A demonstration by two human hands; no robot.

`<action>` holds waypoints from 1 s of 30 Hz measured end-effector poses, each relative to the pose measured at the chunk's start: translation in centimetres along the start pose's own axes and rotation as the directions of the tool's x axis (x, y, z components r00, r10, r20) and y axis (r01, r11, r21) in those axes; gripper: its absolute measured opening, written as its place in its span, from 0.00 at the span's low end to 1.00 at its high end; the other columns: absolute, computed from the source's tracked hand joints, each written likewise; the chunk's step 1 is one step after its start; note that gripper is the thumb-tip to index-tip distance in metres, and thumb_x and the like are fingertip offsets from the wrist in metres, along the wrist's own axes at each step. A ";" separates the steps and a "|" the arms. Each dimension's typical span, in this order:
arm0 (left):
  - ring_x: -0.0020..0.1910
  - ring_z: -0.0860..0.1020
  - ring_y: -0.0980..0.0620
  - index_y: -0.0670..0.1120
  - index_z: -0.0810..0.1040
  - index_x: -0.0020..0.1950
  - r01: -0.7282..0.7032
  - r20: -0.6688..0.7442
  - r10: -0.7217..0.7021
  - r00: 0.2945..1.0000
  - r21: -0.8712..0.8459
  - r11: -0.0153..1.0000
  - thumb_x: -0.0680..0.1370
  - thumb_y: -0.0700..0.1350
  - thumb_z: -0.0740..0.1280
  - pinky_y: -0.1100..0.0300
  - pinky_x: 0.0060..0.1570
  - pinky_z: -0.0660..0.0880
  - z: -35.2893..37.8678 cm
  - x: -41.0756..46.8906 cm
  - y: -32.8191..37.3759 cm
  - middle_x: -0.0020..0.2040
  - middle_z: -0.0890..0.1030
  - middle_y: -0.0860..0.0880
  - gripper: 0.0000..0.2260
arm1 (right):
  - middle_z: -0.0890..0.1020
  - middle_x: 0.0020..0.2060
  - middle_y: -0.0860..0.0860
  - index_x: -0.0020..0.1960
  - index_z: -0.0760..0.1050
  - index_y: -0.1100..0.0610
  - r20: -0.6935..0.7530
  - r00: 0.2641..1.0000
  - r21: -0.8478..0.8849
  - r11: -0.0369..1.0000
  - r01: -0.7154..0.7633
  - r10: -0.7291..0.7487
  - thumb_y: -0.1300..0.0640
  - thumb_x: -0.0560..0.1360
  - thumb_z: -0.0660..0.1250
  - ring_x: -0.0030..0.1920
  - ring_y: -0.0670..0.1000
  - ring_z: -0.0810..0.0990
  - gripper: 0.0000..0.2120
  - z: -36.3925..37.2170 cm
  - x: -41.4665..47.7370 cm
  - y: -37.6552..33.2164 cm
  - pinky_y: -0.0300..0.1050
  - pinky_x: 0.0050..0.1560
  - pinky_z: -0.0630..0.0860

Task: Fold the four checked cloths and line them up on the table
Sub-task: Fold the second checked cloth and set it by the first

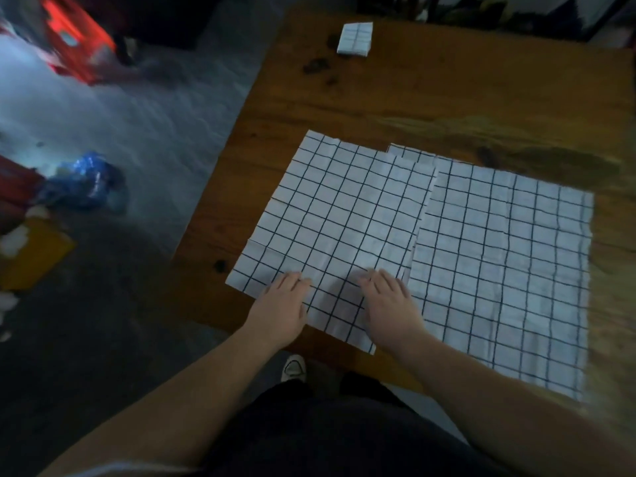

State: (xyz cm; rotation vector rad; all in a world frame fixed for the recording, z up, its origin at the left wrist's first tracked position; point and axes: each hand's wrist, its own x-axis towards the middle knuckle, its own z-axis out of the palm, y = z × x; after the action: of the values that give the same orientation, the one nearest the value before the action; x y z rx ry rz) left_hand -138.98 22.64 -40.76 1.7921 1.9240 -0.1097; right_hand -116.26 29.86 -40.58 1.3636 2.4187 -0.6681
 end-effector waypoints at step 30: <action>0.54 0.75 0.55 0.52 0.75 0.52 -0.373 0.023 0.374 0.927 -0.037 0.927 0.81 0.44 0.62 0.55 0.59 0.73 0.9 -7.4 -11.7 0.53 0.78 0.54 0.04 | 0.81 0.59 0.49 0.61 0.76 0.52 -0.162 0.956 0.085 0.969 -0.232 0.244 0.59 0.81 0.60 0.61 0.53 0.78 0.11 8.1 -9.7 -8.6 0.49 0.61 0.69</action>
State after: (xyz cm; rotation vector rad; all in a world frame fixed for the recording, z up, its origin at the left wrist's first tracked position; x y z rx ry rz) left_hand -149.82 14.04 -41.77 2.0863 1.5207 0.0274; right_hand -118.54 14.79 -40.84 1.7710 2.3205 -0.5933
